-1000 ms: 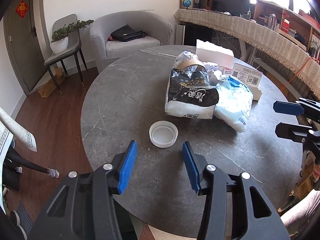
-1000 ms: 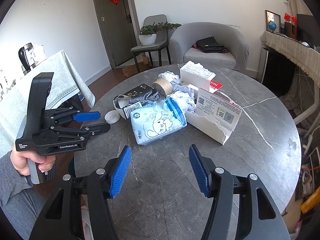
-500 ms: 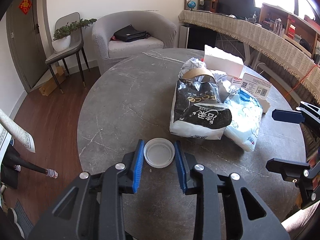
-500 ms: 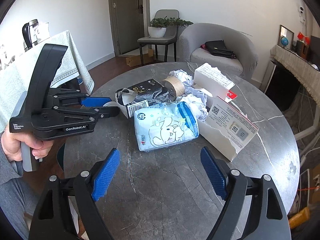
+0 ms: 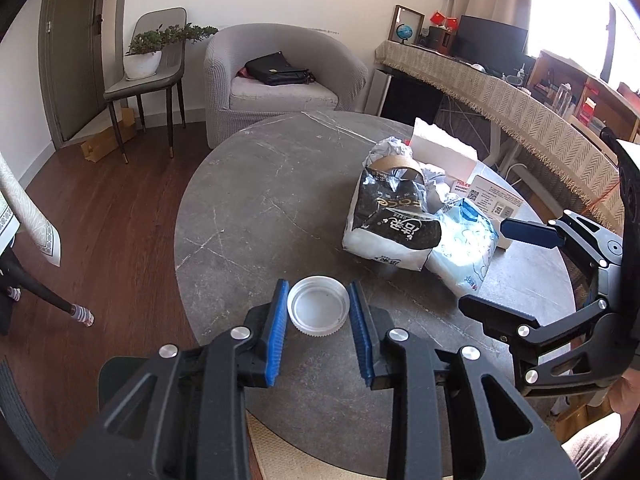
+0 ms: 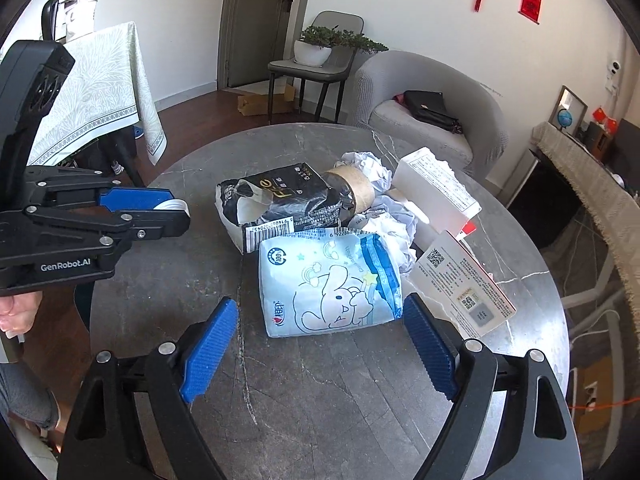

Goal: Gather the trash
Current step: 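Carry the cap with the left tool while the right tool grasps the blue-white package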

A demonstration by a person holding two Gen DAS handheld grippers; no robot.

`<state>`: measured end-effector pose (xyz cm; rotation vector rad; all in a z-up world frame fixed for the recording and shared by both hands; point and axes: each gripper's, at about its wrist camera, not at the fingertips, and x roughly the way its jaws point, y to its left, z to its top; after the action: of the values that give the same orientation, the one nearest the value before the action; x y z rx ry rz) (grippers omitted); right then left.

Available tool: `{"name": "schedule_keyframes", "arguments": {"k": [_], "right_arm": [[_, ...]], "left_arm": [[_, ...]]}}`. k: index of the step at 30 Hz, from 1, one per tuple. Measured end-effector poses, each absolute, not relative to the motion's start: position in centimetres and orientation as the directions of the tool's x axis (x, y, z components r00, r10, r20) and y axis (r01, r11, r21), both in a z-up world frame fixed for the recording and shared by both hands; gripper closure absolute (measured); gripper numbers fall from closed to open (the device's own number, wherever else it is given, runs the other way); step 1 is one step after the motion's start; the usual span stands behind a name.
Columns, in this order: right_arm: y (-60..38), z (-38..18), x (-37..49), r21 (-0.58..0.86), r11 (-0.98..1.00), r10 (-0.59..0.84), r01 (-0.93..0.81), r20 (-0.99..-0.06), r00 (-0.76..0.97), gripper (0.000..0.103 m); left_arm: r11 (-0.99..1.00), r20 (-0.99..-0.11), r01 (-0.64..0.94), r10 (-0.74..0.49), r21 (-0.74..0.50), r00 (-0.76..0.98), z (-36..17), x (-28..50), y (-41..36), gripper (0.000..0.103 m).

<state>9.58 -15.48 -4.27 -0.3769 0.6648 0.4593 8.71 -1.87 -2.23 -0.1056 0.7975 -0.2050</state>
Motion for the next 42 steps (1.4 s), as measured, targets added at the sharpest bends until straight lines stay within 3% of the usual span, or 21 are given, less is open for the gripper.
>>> {"name": "schedule_keyframes", "arguments": {"k": [15,17,23,34,42], "right_arm": [[-14.5,-5.4,11.9,-0.132,0.879,0.253,-0.457,-0.686,0.683,0.017],[-14.3,-5.4,12.0,-0.137,0.882,0.240,-0.450,-0.692,0.681,0.026],[-15.0,-3.9,11.6,-0.106,0.901,0.242,-0.421,-0.682,0.690,0.029],[-16.5,1.6,9.1,-0.079,0.948,0.229,-0.308,-0.504,0.833,0.029],[-13.2,3.3,8.3,-0.034,0.914,0.347,-0.405,-0.455,0.820,0.029]], "left_arm": [[0.974,-0.672,0.098,-0.212,-0.204,0.710,-0.8,6.6,2.0,0.070],[0.975,-0.668,0.100,-0.210,-0.199,0.714,-0.6,6.3,2.4,0.070],[0.977,-0.663,0.087,-0.198,-0.197,0.722,-0.3,5.6,3.8,0.070],[0.980,-0.666,0.024,-0.151,-0.196,0.730,-0.2,4.0,7.9,0.070],[0.981,-0.681,-0.027,-0.113,-0.191,0.724,-1.0,3.0,10.7,0.070]]}}
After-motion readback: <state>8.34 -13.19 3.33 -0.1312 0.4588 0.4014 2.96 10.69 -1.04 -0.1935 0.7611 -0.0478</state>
